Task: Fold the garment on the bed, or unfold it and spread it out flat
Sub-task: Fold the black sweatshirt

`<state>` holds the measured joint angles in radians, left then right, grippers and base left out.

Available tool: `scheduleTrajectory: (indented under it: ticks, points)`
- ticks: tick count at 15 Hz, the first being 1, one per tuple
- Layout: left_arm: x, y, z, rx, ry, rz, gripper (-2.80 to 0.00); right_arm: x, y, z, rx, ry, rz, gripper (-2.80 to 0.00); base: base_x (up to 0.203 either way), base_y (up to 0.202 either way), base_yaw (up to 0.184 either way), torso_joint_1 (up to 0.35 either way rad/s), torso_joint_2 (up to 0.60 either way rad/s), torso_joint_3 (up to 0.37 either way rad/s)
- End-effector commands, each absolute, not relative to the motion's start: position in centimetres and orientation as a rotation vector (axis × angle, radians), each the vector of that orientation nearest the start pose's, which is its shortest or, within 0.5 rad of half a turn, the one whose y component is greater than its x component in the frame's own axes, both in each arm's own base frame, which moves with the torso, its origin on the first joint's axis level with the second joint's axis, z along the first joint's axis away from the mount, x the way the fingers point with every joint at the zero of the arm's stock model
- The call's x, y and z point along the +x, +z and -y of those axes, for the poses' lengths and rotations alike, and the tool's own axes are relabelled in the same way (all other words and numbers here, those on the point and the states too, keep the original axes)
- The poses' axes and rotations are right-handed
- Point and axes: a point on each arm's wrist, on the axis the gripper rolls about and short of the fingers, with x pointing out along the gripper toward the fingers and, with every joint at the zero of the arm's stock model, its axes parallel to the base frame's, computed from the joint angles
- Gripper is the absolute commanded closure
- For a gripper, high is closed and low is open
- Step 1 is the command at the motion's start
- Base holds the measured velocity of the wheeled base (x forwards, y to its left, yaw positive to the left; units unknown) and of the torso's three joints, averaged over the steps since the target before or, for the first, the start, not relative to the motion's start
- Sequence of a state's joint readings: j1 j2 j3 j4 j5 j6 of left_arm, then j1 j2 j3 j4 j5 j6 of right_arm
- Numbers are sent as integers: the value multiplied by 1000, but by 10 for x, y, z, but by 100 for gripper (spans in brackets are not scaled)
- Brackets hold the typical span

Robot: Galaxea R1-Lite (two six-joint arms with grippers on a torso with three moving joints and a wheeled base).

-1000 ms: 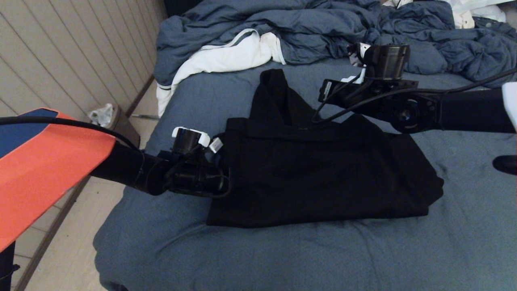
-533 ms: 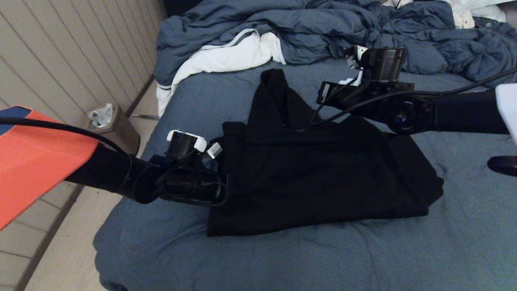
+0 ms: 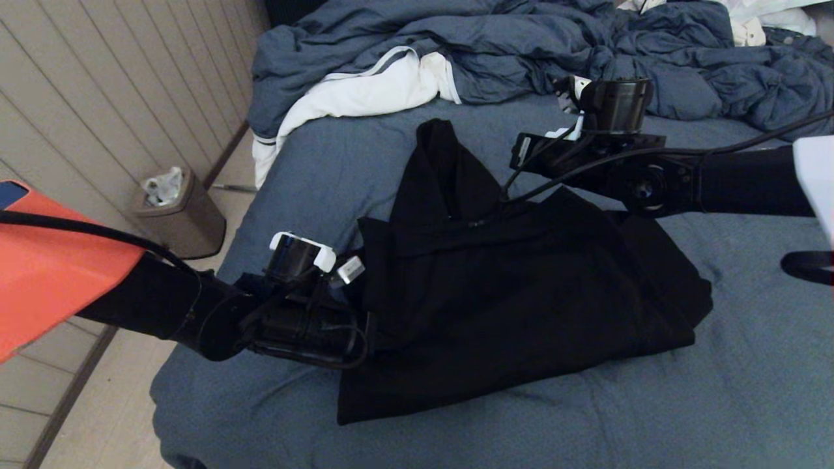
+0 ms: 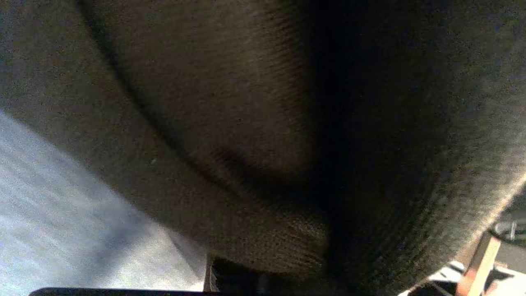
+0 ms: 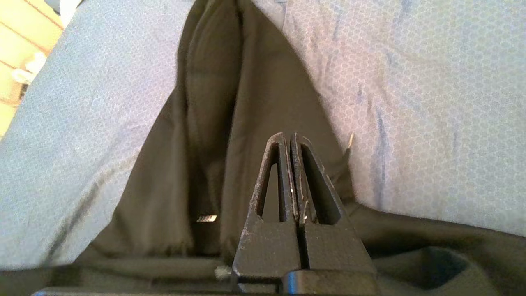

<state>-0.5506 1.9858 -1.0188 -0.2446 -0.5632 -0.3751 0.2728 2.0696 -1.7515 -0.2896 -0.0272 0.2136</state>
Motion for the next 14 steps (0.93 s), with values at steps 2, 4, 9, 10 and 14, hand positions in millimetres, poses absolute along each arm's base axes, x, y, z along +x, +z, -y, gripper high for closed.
scheduleTrajectory:
  ticks: [2,4,9,10,14]
  points:
    - [282,107,198,-313,-935,-950,0,421,275,-118,209,242,-60,0,0,0,0,0,0,0]
    - [280,105,198,-313,-938,-943,0,421,275,-119,209,244,-60,0,0,0,0,0,0,0]
    - [309,107,186,-339,-859,-881,0,421,276,-118,209,243,-58,0,0,0,0,0,0,0]
    - [308,106,185,-339,-850,-884,-280,421,276,-117,209,241,-58,0,0,0,0,0,0,0]
    - [299,108,179,-332,-825,-879,-280,421,276,-117,209,241,-58,0,0,0,0,0,0,0]
